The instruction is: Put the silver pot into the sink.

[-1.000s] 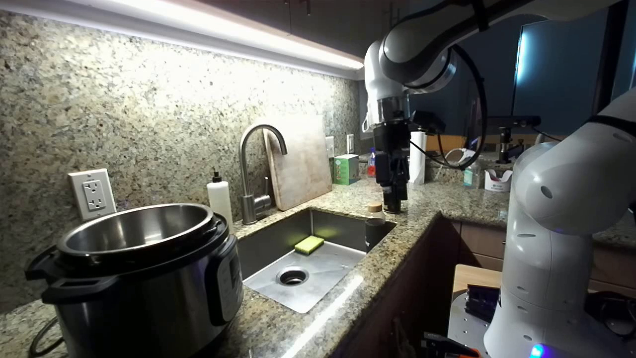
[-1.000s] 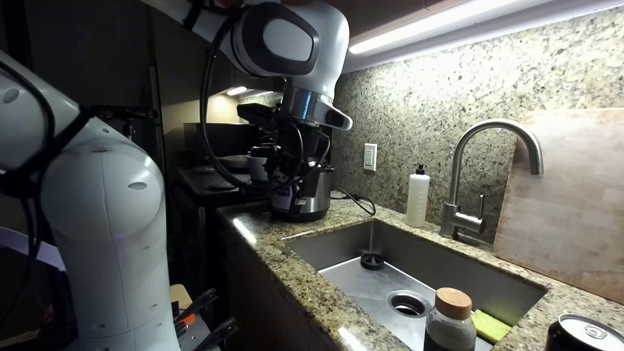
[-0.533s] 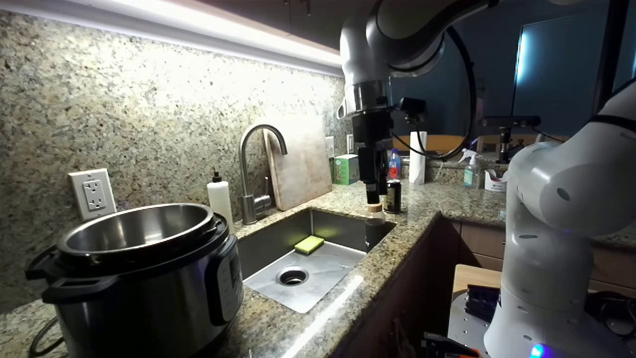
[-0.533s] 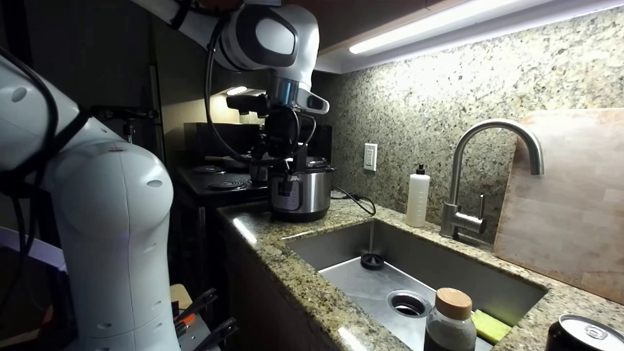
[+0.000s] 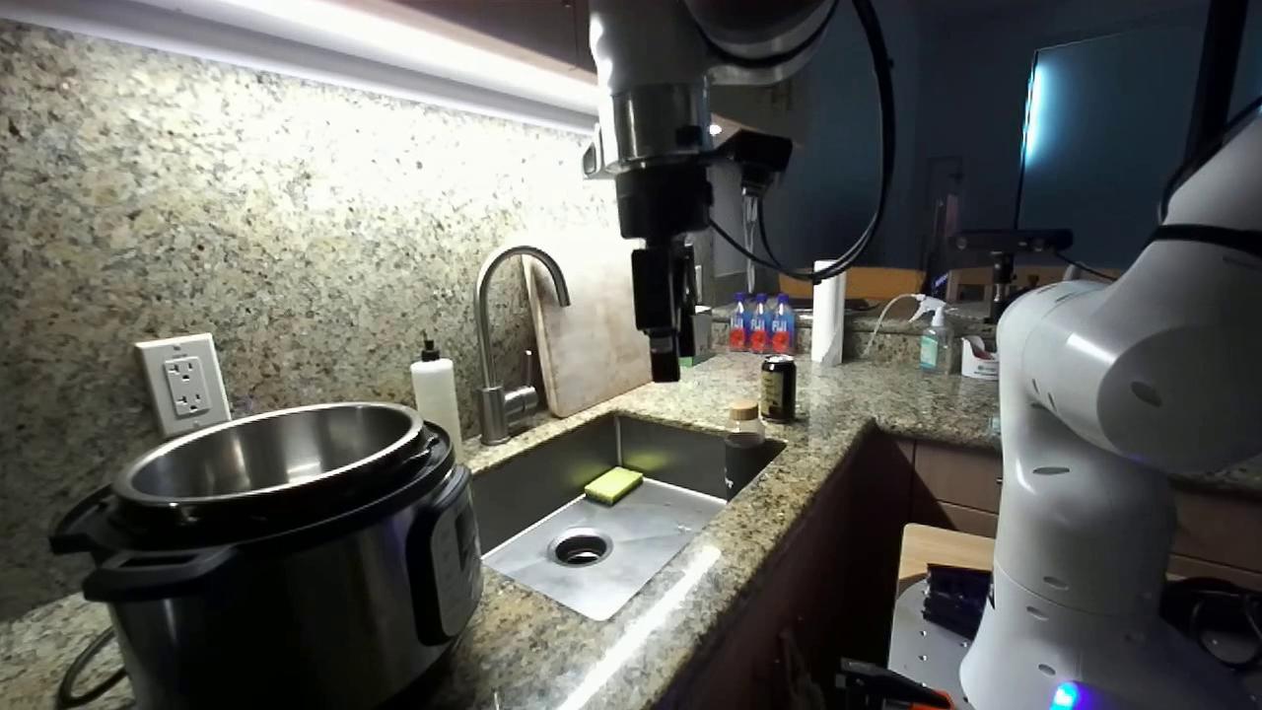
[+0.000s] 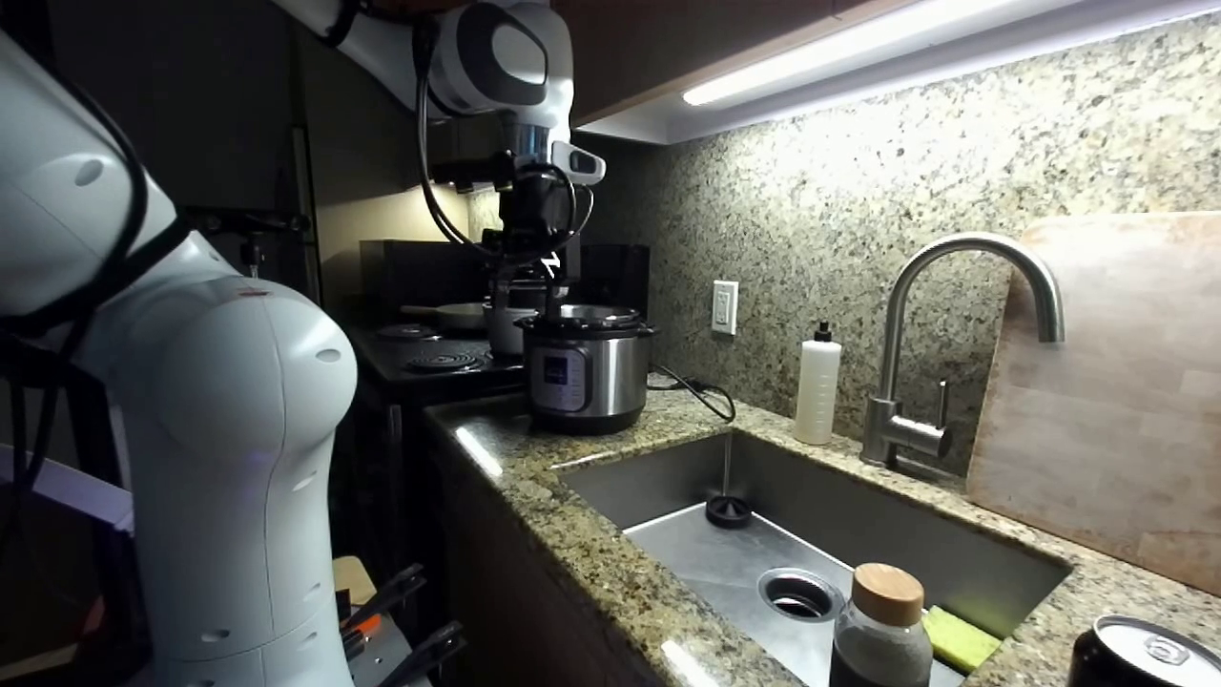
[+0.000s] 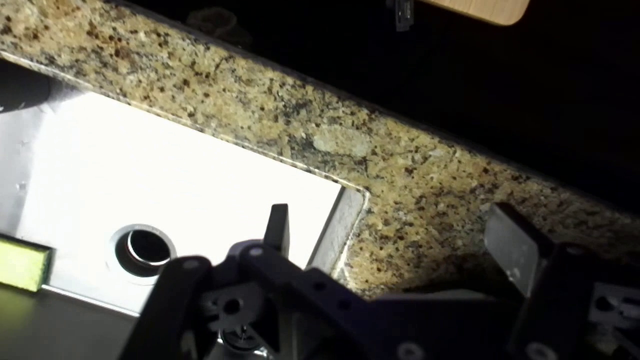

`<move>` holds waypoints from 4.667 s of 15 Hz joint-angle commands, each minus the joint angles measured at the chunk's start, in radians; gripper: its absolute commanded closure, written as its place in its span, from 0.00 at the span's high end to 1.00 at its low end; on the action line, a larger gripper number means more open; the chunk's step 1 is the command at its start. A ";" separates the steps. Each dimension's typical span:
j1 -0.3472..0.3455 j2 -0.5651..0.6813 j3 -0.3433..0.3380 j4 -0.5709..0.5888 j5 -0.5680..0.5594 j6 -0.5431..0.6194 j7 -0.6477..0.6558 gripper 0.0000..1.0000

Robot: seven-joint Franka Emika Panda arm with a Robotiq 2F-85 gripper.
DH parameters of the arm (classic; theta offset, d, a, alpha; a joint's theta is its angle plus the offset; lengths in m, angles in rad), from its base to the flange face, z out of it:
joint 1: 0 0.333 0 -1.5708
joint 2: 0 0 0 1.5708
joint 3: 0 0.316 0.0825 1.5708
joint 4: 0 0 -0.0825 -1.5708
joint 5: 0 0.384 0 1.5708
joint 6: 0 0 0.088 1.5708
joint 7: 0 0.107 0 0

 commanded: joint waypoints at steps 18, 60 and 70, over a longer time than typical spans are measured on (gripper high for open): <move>0.073 0.428 0.081 0.164 0.212 0.727 0.263 1.00; 0.091 0.424 -0.012 0.106 0.628 0.834 0.204 1.00; 0.090 0.408 -0.004 0.084 0.673 0.825 0.189 1.00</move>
